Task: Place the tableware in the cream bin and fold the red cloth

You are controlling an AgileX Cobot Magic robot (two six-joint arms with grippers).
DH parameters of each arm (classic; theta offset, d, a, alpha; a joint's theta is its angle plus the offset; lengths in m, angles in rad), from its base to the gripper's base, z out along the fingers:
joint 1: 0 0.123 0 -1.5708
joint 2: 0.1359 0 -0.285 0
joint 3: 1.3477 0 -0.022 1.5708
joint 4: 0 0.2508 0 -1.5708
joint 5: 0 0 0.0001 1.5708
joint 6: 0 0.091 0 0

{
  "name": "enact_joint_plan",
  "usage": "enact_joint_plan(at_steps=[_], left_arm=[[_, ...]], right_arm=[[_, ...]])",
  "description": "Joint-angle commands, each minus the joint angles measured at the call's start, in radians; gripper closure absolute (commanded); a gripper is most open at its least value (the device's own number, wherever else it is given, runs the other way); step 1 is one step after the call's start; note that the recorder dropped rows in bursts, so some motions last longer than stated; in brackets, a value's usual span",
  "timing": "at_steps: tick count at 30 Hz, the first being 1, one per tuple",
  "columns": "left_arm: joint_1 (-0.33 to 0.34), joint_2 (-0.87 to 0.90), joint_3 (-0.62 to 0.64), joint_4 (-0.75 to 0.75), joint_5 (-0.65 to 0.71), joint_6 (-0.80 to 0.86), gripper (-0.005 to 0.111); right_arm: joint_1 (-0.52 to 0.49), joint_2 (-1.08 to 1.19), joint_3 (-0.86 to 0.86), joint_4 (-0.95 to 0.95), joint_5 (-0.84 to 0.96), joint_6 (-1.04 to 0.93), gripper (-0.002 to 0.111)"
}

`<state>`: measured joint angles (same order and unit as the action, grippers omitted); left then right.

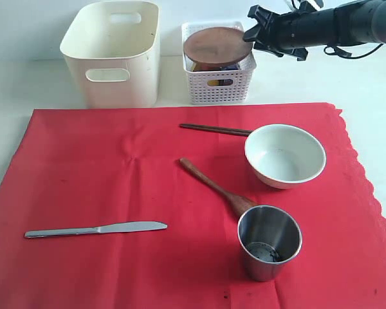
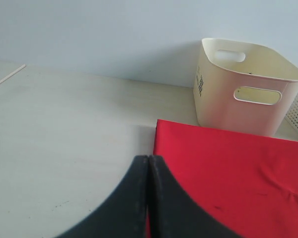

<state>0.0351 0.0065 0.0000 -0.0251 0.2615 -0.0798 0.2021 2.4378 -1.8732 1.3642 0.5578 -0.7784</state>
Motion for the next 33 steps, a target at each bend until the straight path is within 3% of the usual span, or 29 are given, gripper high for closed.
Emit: enact_joint_plan(at_steps=[1,9,15,24,33], left_arm=[[0.002,-0.007,0.000,-0.003,-0.004,-0.004,0.105],[0.002,-0.007,0.000,-0.003,-0.004,-0.004,0.105],[0.002,-0.007,0.000,-0.003,-0.004,-0.004,0.105],[0.002,-0.007,0.000,-0.003,-0.004,-0.004,0.105],[0.002,-0.007,0.000,-0.003,-0.004,-0.004,0.105]], right_arm=[[-0.004,-0.005,-0.010,-0.017,0.003,-0.006,0.067],[-0.004,-0.005,-0.010,-0.016,0.055,-0.097,0.068],[-0.004,-0.005,-0.010,-0.010,0.079,-0.182,0.076],[-0.004,-0.013,-0.010,-0.010,0.079,-0.192,0.108],[-0.006,-0.096,-0.010,0.009,0.114,-0.180,0.108]])
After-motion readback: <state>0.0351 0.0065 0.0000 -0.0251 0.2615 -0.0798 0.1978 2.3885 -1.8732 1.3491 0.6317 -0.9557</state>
